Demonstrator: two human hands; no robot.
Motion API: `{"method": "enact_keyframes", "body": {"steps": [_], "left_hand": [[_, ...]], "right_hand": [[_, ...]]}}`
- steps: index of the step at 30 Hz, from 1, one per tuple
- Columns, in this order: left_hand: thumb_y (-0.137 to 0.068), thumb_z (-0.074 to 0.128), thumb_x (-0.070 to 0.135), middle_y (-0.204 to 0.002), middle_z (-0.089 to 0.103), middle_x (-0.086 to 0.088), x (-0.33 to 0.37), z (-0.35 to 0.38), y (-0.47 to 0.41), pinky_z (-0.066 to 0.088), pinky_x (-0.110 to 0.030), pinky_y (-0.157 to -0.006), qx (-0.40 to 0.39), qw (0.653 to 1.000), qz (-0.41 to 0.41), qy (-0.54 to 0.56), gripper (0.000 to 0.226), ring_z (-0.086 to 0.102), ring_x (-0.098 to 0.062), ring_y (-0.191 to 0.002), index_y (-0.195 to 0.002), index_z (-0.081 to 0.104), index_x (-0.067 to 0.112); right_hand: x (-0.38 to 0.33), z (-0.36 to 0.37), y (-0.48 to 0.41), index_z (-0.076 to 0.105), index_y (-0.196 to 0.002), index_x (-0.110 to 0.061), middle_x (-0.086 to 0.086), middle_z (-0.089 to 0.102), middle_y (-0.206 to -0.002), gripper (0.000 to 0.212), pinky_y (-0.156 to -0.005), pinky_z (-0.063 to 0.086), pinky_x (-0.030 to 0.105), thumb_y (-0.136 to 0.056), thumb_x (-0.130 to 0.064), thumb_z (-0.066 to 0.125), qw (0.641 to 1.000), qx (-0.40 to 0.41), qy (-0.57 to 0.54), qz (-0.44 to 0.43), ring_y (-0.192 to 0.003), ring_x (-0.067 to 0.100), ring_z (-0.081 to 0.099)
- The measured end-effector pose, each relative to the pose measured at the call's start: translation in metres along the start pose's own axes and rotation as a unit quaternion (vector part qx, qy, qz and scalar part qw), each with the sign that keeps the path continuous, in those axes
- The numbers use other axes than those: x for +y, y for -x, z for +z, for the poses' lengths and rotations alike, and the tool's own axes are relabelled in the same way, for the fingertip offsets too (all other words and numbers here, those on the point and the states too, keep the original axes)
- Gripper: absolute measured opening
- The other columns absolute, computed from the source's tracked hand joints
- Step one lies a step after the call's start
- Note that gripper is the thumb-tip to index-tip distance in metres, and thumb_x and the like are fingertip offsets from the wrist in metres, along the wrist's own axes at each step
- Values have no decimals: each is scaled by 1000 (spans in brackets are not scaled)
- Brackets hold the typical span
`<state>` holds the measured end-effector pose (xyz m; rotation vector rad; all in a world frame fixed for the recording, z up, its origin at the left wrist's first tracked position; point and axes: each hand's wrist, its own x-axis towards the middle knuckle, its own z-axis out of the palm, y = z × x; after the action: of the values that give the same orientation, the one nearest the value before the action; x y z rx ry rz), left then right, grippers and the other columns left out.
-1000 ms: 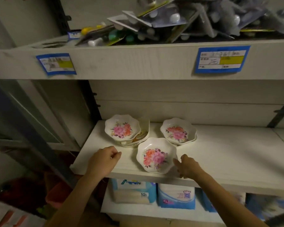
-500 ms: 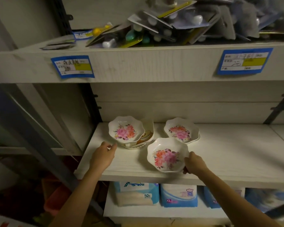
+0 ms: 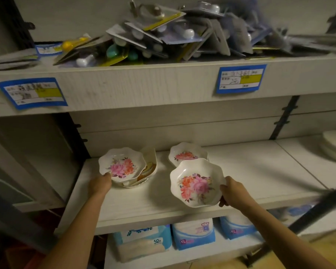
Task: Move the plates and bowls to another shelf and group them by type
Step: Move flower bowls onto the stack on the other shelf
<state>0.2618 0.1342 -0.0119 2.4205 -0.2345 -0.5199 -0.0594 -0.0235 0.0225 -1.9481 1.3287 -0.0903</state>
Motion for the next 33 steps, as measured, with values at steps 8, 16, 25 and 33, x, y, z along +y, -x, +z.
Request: {"method": "enact_keyframes", "body": {"steps": [8, 16, 25, 33], "left_hand": [[-92, 36, 17, -93, 55, -33, -3, -28, 20, 39, -38, -73, 49, 993, 88, -54, 37, 50, -35, -82, -91, 59, -12], [-78, 38, 28, -75, 59, -27, 17, -32, 67, 33, -33, -59, -13, 984, 177, -34, 41, 55, -38, -74, -69, 58, -6], [-81, 42, 25, -65, 51, -18, 61, 10, 122, 27, -29, -52, -93, 956, 274, -51, 34, 42, -27, -60, -64, 55, -2], [-61, 33, 32, -62, 53, -20, 108, 66, 186, 30, -32, -54, -143, 927, 341, -67, 39, 50, -31, -63, -59, 55, -1]], "right_hand": [[3, -7, 13, 45, -106, -2, 3, 62, -62, 19, -56, 43, 24, -94, -8, 31, 999, 23, -29, 5, -53, 14, 56], [21, -25, 37, 45, -114, -3, 4, 60, -66, 23, -53, 41, 21, -97, -12, 34, 994, 74, -74, 17, -55, 13, 56], [70, -57, 84, 45, -113, -6, 0, 54, -76, 20, -76, 55, 36, -98, -17, 37, 979, 148, -118, 79, -70, 14, 58], [153, -113, 118, 50, -108, -7, 7, 59, -83, 18, -57, 51, 28, -96, -17, 38, 960, 217, -132, 120, -66, 17, 59]]}}
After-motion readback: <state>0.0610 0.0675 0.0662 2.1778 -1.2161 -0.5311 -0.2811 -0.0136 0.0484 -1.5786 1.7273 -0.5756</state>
